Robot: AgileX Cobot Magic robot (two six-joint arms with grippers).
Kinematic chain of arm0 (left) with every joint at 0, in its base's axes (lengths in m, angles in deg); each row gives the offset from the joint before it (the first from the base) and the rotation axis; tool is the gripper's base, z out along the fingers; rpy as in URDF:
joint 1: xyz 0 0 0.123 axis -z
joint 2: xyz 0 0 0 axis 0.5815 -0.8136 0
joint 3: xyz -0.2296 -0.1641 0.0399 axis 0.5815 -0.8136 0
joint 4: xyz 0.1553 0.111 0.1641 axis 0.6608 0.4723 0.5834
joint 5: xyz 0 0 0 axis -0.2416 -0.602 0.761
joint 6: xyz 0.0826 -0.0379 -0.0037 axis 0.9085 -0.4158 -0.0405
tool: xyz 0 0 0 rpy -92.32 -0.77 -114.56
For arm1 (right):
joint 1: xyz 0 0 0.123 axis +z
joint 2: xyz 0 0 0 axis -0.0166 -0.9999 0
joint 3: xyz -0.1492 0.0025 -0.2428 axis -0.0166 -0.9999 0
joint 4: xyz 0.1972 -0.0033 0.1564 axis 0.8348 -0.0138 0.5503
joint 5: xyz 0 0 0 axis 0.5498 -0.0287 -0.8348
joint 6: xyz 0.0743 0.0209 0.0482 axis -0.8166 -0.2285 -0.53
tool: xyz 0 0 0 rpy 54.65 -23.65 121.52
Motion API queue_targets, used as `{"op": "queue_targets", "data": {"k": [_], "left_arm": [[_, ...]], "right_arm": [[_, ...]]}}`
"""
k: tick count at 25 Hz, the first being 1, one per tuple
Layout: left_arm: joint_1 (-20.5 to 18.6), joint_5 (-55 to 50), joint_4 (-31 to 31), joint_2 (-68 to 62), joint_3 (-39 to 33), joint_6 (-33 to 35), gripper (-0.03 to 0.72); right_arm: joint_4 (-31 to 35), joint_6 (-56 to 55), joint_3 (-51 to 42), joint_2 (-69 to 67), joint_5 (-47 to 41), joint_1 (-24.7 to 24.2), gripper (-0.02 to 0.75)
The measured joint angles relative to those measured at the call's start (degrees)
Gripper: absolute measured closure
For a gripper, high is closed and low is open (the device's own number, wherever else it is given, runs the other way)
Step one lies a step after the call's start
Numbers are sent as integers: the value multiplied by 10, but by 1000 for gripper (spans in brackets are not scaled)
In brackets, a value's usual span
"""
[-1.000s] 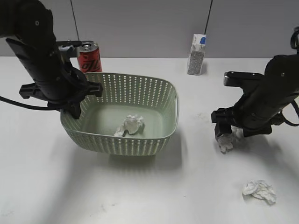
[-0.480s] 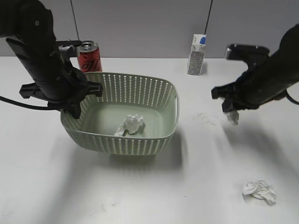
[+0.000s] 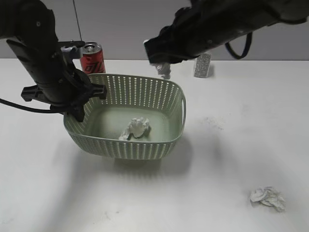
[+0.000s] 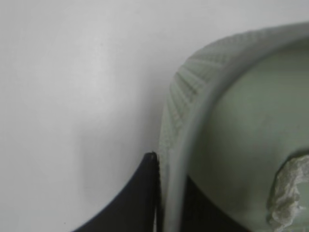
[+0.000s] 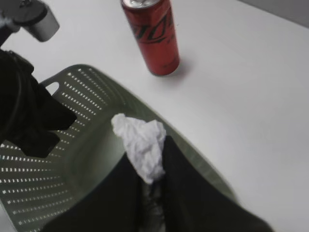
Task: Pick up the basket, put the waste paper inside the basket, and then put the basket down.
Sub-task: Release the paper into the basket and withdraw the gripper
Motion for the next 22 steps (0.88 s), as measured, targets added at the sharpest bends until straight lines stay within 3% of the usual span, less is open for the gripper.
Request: {"op": "queue_targets", "data": {"k": [2,6,9,11,14,18,22], "left_arm": [[0,0,0,0,0,0,674],[0,0,0,0,0,0,674],[0,0,0,0,0,0,674],[0,0,0,0,0,0,674],[0,0,0,0,0,0,674],[0,0,0,0,0,0,673],[0,0,0,0,0,0,673]], "right_arm": [[0,1,4,-31,1,21,604],[-1,3,5,-78,-6,36,242],[-16,4,15,-83,-8,38,103],[-55,-2,33,-81,-16,38,84],[-184,-74,66,-63,-66,36,83],[-381,-199,90,-31,-239,27,108],[-389,-222,60,-20,-405,-12,148]]}}
